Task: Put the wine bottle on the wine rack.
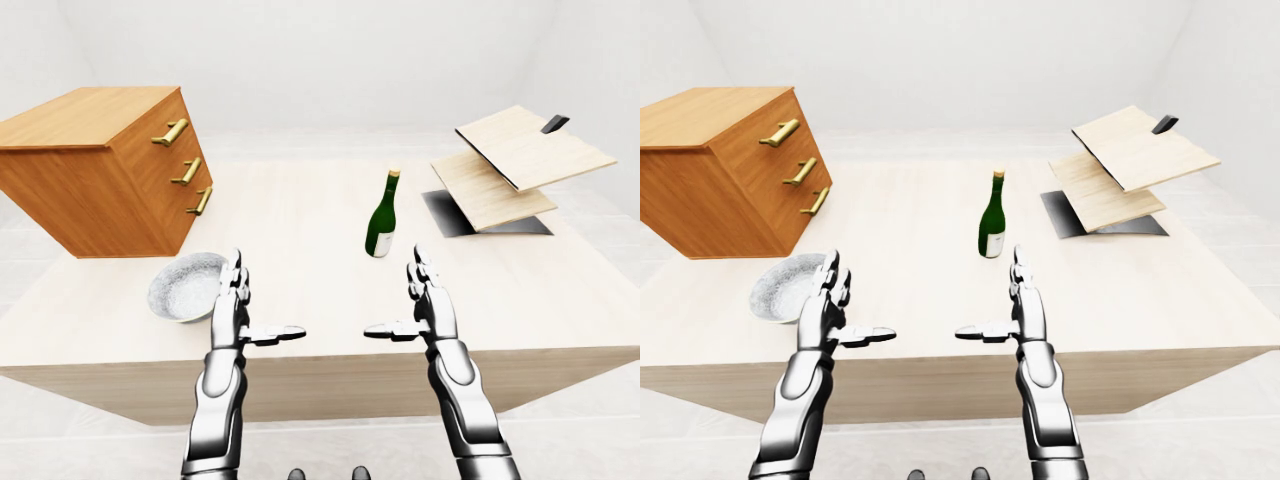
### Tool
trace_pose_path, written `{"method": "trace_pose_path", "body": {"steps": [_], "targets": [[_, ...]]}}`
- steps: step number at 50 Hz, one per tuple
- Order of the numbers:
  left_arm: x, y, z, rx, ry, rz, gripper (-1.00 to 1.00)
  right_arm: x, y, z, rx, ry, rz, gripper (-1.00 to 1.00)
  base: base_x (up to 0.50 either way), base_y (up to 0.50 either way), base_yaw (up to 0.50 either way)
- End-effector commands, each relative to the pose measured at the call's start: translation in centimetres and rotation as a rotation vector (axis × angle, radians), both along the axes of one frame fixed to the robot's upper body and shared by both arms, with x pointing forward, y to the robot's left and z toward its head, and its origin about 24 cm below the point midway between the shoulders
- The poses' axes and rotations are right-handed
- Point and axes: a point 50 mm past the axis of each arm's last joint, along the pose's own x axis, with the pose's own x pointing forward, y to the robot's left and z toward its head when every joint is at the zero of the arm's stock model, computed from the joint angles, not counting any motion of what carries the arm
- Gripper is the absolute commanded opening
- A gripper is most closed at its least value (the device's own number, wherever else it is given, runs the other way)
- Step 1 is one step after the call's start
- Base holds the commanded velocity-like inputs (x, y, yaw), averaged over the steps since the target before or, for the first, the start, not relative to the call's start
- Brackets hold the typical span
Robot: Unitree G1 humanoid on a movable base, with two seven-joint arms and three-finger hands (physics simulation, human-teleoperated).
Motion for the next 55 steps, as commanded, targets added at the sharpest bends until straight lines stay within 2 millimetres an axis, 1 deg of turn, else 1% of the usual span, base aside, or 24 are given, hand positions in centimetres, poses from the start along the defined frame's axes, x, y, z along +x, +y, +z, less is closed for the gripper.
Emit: {"method": "trace_pose_path", "body": {"steps": [1,3,5,6,7,10,13,15,19,21,23,24,25,26,27,31,35,39,40,43,45,50,53,55], "targets": [[0.3,0.3,0.4,0.058,0.004,-0.024,1.0,0.0,-0.3,-0.5,-0.016,0.009,0.004,1.0,0.0,0.0,0.0],[0.1,0.5,1.2,0.07,-0.012,-0.002,1.0,0.2,-0.4,-0.5,-0.044,-0.004,-0.005,1.0,0.0,0.0,0.0],[-0.2,0.6,1.6,0.076,-0.027,-0.006,1.0,0.1,-0.3,0.1,-0.039,-0.02,-0.004,1.0,0.0,0.0,0.0],[-0.5,0.4,2.3,0.075,-0.04,-0.011,1.0,0.0,-0.3,0.3,-0.035,-0.021,-0.005,1.0,0.0,0.0,0.0],[-0.7,0.5,2.2,0.072,-0.039,-0.011,1.0,0.1,-0.4,0.5,-0.033,-0.021,-0.007,1.0,0.0,0.0,0.0],[-1.2,0.2,3.5,0.08,-0.096,-0.026,1.0,0.2,-0.5,1.0,-0.045,-0.037,-0.01,1.0,0.0,0.0,0.0],[-1.3,0.0,4.7,0.133,-0.143,-0.015,1.0,-0.1,-0.6,2.1,-0.042,-0.046,-0.01,1.0,0.0,0.0,0.0],[-1.3,-0.1,5.2,0.129,-0.163,-0.021,1.0,-0.1,-0.6,2.4,-0.042,-0.055,-0.012,1.0,0.0,0.0,0.0],[-2.0,-0.4,7.8,0.118,-0.28,-0.033,1.0,-0.5,-0.5,3.7,-0.049,-0.115,-0.011,1.0,0.0,0.0,0.0],[-2.7,-0.4,9.4,0.119,-0.355,-0.029,1.0,-0.7,-0.4,4.5,-0.057,-0.148,-0.011,1.0,0.0,0.0,0.0],[-3.3,-0.4,10.8,0.077,-0.422,-0.04,1.0,-0.9,-0.4,5.5,-0.066,-0.193,-0.01,1.0,0.0,0.0,0.0],[-3.3,-0.4,10.8,0.077,-0.424,-0.039,1.0,-0.9,-0.4,5.6,-0.066,-0.194,-0.01,1.0,0.0,0.0,0.0],[-3.8,-0.5,11.8,0.096,-0.467,-0.038,1.0,-1.2,-0.5,6.6,-0.056,-0.239,-0.02,1.0,0.0,0.0,0.0],[-3.8,-0.5,11.8,0.096,-0.47,-0.038,1.0,-1.2,-0.5,6.6,-0.056,-0.241,-0.02,1.0,0.0,0.0,0.0],[-4.2,-0.5,12.5,0.099,-0.501,-0.037,1.0,-1.3,-0.5,7.2,-0.054,-0.267,-0.017,1.0,0.0,0.0,0.0],[-5.4,-0.7,13.8,0.111,-0.568,-0.037,1.0,-1.8,-0.7,8.7,-0.051,-0.335,-0.01,1.0,0.0,0.0,0.0],[-6.5,-0.6,14.8,0.114,-0.62,-0.035,1.0,-2.6,-1.2,10.7,-0.034,-0.425,-0.027,1.0,0.0,0.0,0.0],[-7.2,-0.4,15.3,0.115,-0.65,-0.03,1.0,-2.9,-1.5,11.1,-0.026,-0.444,-0.035,1.0,0.0,0.0,0.0],[-7.2,-0.3,15.4,0.115,-0.654,-0.029,1.0,-3.2,-1.5,11.5,-0.018,-0.466,-0.038,1.0,0.0,0.0,0.0],[-7.2,-0.3,15.4,0.112,-0.655,-0.024,1.0,-3.2,-1.5,11.4,-0.019,-0.463,-0.036,1.0,0.0,0.0,0.0],[-7.1,-0.3,15.4,0.105,-0.652,-0.025,1.0,-3.0,-1.7,10.9,-0.008,-0.439,-0.039,1.0,0.0,0.0,0.0],[-6.9,-0.5,15.1,0.097,-0.639,-0.026,1.0,-2.8,-1.8,10.0,0.004,-0.397,-0.042,1.0,0.0,-0.45,0.0],[-7.1,-0.7,15.3,0.098,-0.651,-0.036,1.0,-2.5,-1.9,9.4,0.006,-0.371,-0.045,1.0,0.0,-0.5,0.0],[-7.1,-0.8,15.3,0.101,-0.65,-0.041,1.0,-2.4,-1.9,9.4,0.011,-0.369,-0.045,1.0,0.0,-0.5,0.0]]}}
